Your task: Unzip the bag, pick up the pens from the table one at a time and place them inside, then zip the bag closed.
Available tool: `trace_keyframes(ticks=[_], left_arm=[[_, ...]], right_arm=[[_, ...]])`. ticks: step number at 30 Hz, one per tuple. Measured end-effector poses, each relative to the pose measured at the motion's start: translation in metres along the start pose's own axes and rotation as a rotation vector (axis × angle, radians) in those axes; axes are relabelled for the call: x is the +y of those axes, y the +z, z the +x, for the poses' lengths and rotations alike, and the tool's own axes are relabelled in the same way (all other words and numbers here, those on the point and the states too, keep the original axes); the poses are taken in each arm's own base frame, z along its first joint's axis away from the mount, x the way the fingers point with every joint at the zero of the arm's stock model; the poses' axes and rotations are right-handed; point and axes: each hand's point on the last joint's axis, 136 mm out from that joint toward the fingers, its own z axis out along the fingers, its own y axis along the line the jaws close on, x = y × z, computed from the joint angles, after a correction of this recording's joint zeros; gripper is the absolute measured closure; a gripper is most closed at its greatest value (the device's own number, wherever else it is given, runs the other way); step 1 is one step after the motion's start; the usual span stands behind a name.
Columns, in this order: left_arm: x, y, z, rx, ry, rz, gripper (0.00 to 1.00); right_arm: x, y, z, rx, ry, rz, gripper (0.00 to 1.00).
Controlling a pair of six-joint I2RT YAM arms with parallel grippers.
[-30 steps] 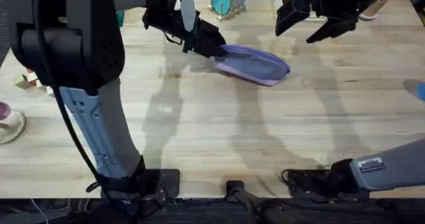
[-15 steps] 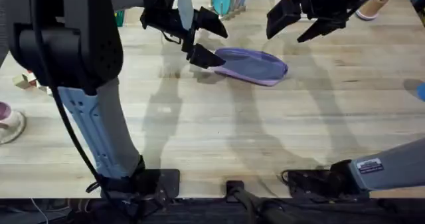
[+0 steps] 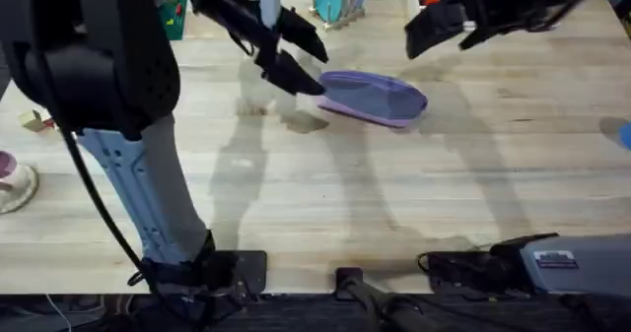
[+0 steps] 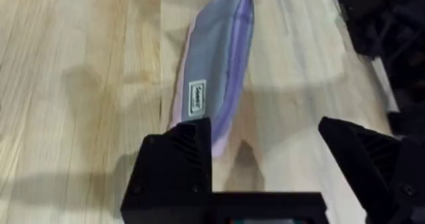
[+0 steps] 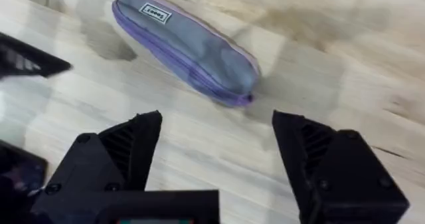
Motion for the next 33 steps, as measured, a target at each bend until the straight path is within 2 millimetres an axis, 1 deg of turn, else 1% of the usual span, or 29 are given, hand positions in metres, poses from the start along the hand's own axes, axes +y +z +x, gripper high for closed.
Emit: trace_keyframes(ticks=[3,5,10,15,19,23,29,33], left_arm=[[-0.005,-0.016,-0.009,0.060,-0.008,-0.010,0.004],[-0.006,-0.026,-0.014,0.106,0.010,-0.030,0.004],[0.002,-0.048,-0.037,0.233,0.046,-0.148,0.004],[0.006,-0.070,-0.061,0.370,-0.016,-0.313,0.004],[-0.001,-0.082,-0.074,0.444,-0.104,-0.416,0.004],[-0.003,-0.091,-0.087,0.456,-0.235,-0.548,0.004],[-0.008,-0.110,-0.087,0.410,-0.548,-0.742,0.004],[-0.007,-0.117,-0.083,0.368,-0.706,-0.813,0.005]], right_arm=[[-0.003,-0.021,0.001,-0.051,-0.017,0.047,0.005],[-0.005,-0.028,0.001,-0.070,-0.020,0.066,0.005],[-0.008,-0.028,0.001,-0.068,-0.022,0.087,0.005],[-0.009,-0.028,0.001,-0.064,-0.023,0.090,0.005],[-0.009,-0.028,0.004,-0.052,-0.021,0.089,0.005],[-0.009,-0.027,0.009,-0.031,-0.018,0.088,0.005],[-0.009,-0.028,0.010,-0.031,-0.018,0.092,0.005],[-0.016,-0.028,0.009,-0.030,-0.018,0.134,0.005]])
